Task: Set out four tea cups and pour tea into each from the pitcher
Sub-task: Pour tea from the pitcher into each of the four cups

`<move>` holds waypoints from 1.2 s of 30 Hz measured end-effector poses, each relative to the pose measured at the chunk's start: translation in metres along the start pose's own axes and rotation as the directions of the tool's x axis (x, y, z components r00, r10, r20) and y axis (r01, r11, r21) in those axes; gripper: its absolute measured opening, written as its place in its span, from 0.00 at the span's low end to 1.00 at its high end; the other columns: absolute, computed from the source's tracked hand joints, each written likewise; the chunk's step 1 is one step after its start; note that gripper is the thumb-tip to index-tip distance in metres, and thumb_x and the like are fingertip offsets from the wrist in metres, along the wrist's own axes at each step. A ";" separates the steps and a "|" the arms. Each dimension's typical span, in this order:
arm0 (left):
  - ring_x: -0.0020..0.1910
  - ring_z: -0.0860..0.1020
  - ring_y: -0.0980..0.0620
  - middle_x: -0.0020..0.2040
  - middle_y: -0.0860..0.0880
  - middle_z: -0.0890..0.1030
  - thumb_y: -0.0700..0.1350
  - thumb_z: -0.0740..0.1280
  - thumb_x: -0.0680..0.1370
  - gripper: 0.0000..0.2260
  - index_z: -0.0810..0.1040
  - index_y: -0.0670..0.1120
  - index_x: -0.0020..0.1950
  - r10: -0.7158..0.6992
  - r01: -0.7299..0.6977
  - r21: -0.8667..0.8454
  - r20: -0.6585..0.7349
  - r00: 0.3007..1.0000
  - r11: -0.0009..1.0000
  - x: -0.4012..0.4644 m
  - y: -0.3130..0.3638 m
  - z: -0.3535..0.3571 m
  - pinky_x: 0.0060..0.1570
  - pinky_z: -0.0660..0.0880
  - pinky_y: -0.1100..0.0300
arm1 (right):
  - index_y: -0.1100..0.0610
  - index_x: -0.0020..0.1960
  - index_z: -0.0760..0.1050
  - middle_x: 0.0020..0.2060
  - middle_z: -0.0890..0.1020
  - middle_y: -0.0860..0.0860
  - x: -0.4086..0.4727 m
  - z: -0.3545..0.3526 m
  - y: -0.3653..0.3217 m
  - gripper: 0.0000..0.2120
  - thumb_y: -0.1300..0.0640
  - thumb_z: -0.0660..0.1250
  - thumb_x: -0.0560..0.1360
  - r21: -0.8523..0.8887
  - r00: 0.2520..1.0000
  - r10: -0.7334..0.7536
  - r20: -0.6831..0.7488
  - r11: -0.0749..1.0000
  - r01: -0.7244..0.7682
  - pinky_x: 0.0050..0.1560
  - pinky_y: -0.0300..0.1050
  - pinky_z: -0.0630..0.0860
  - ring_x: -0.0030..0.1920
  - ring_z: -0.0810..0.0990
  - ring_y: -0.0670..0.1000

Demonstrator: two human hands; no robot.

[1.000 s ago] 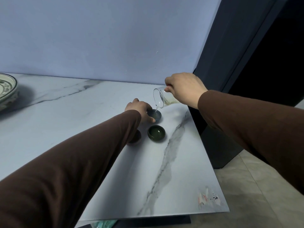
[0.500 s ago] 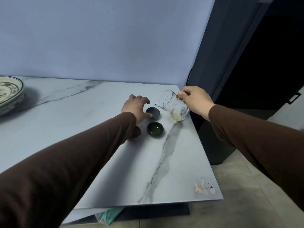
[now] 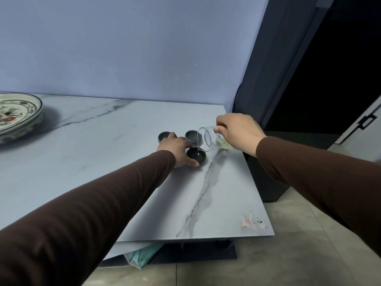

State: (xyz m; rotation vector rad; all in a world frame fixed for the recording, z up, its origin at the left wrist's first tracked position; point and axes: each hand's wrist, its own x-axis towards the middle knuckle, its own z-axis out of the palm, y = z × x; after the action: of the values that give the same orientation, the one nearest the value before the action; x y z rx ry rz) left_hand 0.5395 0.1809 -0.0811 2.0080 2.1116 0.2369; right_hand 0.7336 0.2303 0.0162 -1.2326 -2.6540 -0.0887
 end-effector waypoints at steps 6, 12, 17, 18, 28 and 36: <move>0.61 0.67 0.47 0.61 0.54 0.78 0.67 0.70 0.65 0.30 0.75 0.57 0.64 -0.026 0.026 -0.042 0.007 1.000 0.999 0.003 0.001 0.002 0.59 0.69 0.50 | 0.55 0.48 0.74 0.46 0.79 0.52 -0.003 0.000 -0.008 0.11 0.49 0.59 0.81 -0.109 0.994 -0.109 -0.028 0.988 0.106 0.40 0.48 0.67 0.49 0.76 0.58; 0.60 0.67 0.47 0.59 0.54 0.79 0.63 0.71 0.66 0.28 0.75 0.58 0.64 -0.033 0.032 -0.070 -0.023 0.999 0.997 0.003 -0.001 0.009 0.56 0.70 0.52 | 0.55 0.49 0.75 0.45 0.77 0.50 -0.004 0.000 -0.015 0.12 0.48 0.58 0.82 -0.163 0.983 -0.179 -0.044 0.972 0.170 0.38 0.48 0.69 0.49 0.74 0.55; 0.60 0.67 0.47 0.58 0.54 0.79 0.63 0.72 0.66 0.27 0.75 0.59 0.64 -0.040 0.037 -0.089 -0.028 0.999 0.995 0.004 -0.002 0.010 0.55 0.70 0.53 | 0.55 0.50 0.75 0.44 0.77 0.50 -0.005 -0.003 -0.020 0.11 0.49 0.58 0.82 -0.227 0.963 -0.263 -0.062 0.943 0.243 0.37 0.47 0.67 0.49 0.74 0.55; 0.60 0.67 0.47 0.58 0.54 0.79 0.63 0.72 0.66 0.27 0.76 0.59 0.64 -0.042 0.039 -0.090 -0.027 0.999 0.995 0.004 -0.002 0.010 0.55 0.70 0.53 | 0.55 0.50 0.75 0.44 0.77 0.50 -0.006 -0.004 -0.021 0.11 0.49 0.58 0.82 -0.245 0.958 -0.279 -0.066 0.935 0.255 0.37 0.47 0.67 0.48 0.74 0.55; 0.61 0.67 0.48 0.59 0.54 0.79 0.63 0.72 0.65 0.28 0.76 0.59 0.64 -0.055 0.052 -0.102 -0.027 0.998 0.993 0.004 -0.002 0.011 0.56 0.70 0.52 | 0.55 0.49 0.76 0.43 0.77 0.51 -0.015 -0.009 -0.028 0.10 0.52 0.59 0.82 -0.331 0.913 -0.389 -0.125 0.884 0.331 0.37 0.46 0.59 0.46 0.74 0.55; 0.60 0.67 0.47 0.58 0.54 0.79 0.63 0.72 0.66 0.27 0.76 0.59 0.63 -0.052 0.048 -0.092 -0.035 0.998 0.995 0.003 -0.001 0.010 0.55 0.70 0.52 | 0.54 0.45 0.76 0.39 0.78 0.51 -0.017 -0.009 -0.029 0.03 0.58 0.66 0.79 -0.403 0.883 -0.450 -0.136 0.839 0.366 0.38 0.44 0.60 0.42 0.75 0.55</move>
State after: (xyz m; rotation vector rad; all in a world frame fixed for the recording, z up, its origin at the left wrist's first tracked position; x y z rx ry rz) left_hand 0.5412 0.1836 -0.0914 1.9111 2.1294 0.3582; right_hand 0.7242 0.1976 0.0223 -0.6491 -2.7193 -0.7804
